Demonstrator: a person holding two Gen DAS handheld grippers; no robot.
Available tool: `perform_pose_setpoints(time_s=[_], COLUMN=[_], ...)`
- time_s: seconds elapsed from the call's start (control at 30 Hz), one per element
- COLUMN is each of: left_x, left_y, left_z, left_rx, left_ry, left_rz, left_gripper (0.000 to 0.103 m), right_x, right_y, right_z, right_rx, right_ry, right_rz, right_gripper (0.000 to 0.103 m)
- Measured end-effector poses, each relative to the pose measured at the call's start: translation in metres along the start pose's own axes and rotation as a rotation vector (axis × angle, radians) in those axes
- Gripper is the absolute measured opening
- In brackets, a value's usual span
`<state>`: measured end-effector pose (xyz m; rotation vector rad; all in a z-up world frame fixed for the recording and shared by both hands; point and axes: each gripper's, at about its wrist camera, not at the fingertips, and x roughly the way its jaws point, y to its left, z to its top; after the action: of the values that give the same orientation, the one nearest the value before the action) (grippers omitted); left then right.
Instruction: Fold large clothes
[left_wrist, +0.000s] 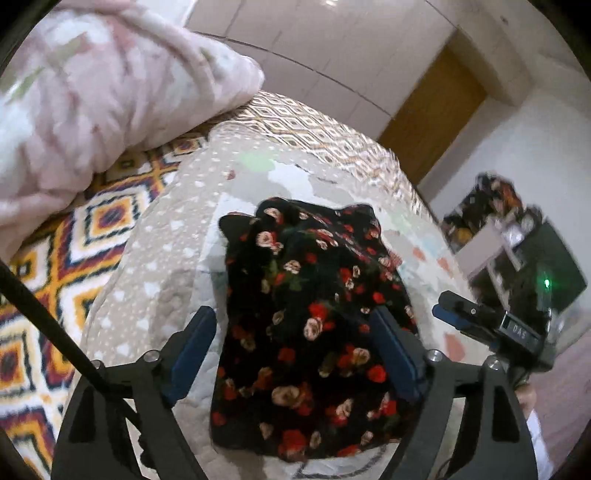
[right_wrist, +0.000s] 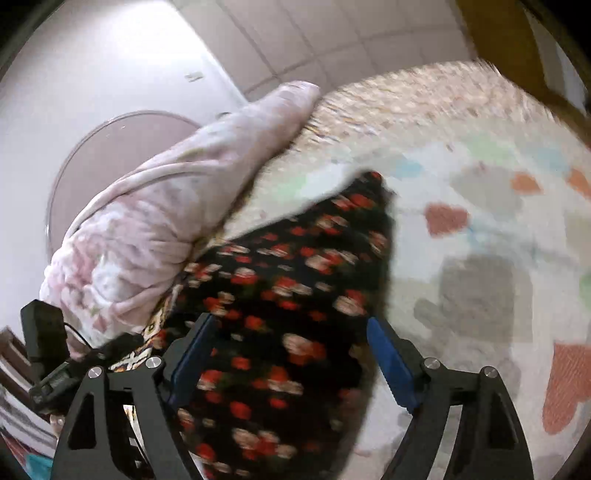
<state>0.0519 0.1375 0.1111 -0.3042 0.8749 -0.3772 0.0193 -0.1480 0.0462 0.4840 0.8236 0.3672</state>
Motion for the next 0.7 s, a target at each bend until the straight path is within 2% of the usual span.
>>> perform_pose_setpoints(time_s=[0.07, 0.13, 0.2, 0.27, 0.37, 0.4, 0.47, 0.5, 0.53, 0.57, 0.7], left_x=[0.016, 0.033, 0.057, 0.076, 0.102, 0.106, 0.104, 0.105, 0.105, 0.103, 0.109], left_y=[0.003, 0.013, 0.030, 0.043, 0.060, 0.063, 0.058, 0.052, 0.045, 0.035, -0.016], left_z=[0.001, 0.000, -0.002, -0.007, -0.017, -0.020, -0.021, -0.021, -0.022, -0.020, -0.005], left_rx=[0.031, 0.021, -0.008, -0.053, -0.163, -0.192, -0.193, -0.195, -0.197, -0.188, -0.127], left_ry=[0.013, 0.055, 0.113, 0.143, 0.201, 0.203, 0.186, 0.196, 0.207, 0.203, 0.185], left_rz=[-0.002, -0.009, -0.064, -0.131, -0.272, -0.292, -0.298, -0.316, -0.333, -0.326, -0.351], left_gripper=[0.087, 0.090, 0.097, 0.103, 0.103, 0.103, 0.102, 0.094, 0.093, 0.093, 0.092], right_x=[0.013, 0.033, 0.050, 0.071, 0.101, 0.108, 0.112, 0.108, 0.101, 0.093, 0.046], right_y=[-0.016, -0.024, -0.029, -0.034, -0.041, -0.044, -0.046, -0.046, -0.046, -0.045, -0.044], right_z=[-0.005, -0.008, -0.009, -0.010, -0.011, -0.011, -0.008, -0.006, -0.002, 0.002, 0.025], right_rx=[0.043, 0.065, 0.075, 0.099, 0.155, 0.176, 0.218, 0.221, 0.213, 0.207, 0.155], right_ry=[0.032, 0.066, 0.092, 0.118, 0.151, 0.154, 0.161, 0.160, 0.153, 0.142, 0.052], right_rz=[0.022, 0.020, 0.035, 0.103, 0.199, 0.223, 0.267, 0.281, 0.294, 0.304, 0.302], right_gripper=[0.087, 0.087, 0.087, 0.089, 0.089, 0.086, 0.067, 0.060, 0.050, 0.046, 0.044])
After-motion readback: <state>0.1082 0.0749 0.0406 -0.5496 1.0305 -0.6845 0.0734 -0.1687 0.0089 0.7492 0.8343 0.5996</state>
